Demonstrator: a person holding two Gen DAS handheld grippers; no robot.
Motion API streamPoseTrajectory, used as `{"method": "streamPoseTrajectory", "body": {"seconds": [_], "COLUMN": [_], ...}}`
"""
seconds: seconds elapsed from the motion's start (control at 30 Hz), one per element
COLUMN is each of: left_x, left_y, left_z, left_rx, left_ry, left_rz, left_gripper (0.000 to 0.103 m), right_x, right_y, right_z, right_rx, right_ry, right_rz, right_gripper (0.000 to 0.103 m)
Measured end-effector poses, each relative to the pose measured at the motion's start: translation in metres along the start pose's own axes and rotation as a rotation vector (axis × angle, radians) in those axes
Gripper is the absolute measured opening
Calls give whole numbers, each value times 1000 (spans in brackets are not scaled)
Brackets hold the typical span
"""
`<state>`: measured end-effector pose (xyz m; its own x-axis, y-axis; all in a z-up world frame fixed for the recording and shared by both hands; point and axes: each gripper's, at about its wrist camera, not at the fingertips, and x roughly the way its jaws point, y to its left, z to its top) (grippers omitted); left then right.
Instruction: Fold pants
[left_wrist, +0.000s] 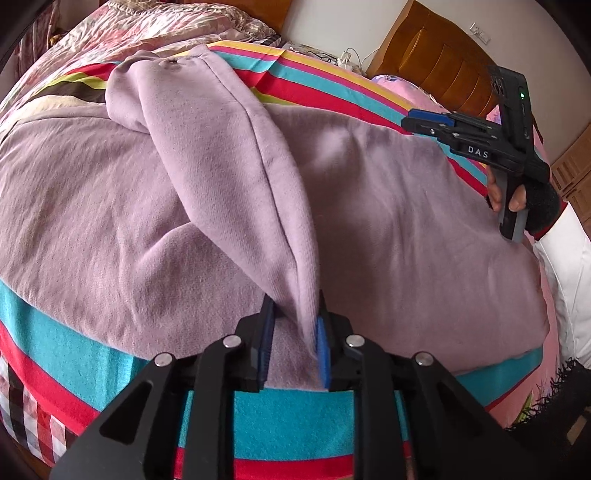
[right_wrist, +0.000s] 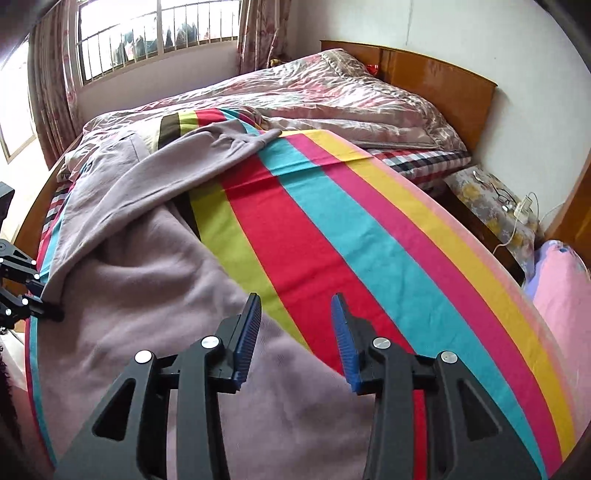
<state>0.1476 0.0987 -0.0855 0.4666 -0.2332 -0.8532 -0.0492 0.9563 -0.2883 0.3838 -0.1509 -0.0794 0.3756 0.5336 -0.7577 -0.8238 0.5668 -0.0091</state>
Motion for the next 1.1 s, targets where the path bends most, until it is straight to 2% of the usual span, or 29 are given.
{"method": "streamPoseTrajectory", "body": {"seconds": [0.13,0.2,0.27,0.3,0.33,0.43,0.5,0.63,0.7,0.83,0.9,1.0,1.07,1.1], "left_x": [2,3,2,1,0,-10,-19,-26,-22,-5,0,-2,-18,-29], "left_y": [-7,-10,-11,-11,-11,-6,-2,-1,-8,-15,-20,-25,-29,-37], "left_z": [-1,0,-1,-2,-4,-7,-7,-5,-5,-2,-6,-8,-3,1], "left_rx": [19,32,39,40,39,27,15,12,27,22,51,88,87,119], "left_ry": [-5,-5,0,4,8,-8,-29,-53,-49,-7,4,0,-56,-88], "left_rz": [-3,11,19,20,21,63,55,7,4,-10,4,47,52,39], "left_gripper": [31,32,34,36,40,54,54,56,57,57,57,57,57,57], "right_x": [6,22,26,25,20,-18,-54,-110,-121,-120,-119,-135,-152,-161], "right_y": [26,34,24,15,6,-9,3,58,87,131,144,149,143,137], "right_z": [-14,-17,-11,-8,-6,-11,-26,-79,-109,-160,-180,-195,-198,-198], "right_rx": [-59,-78,-7,37,94,206,214,170,191,243,285,354,382,394], "right_ry": [29,68,49,36,16,-53,-76,-79,-73,-7,18,-17,-43,-57], "right_rz": [96,75,55,15,-6,-40,-51,-35,-18,-89,-102,-100,-93,-124], "right_gripper": [38,39,37,43,43,44,45,46,46,45,48,49,49,52]}}
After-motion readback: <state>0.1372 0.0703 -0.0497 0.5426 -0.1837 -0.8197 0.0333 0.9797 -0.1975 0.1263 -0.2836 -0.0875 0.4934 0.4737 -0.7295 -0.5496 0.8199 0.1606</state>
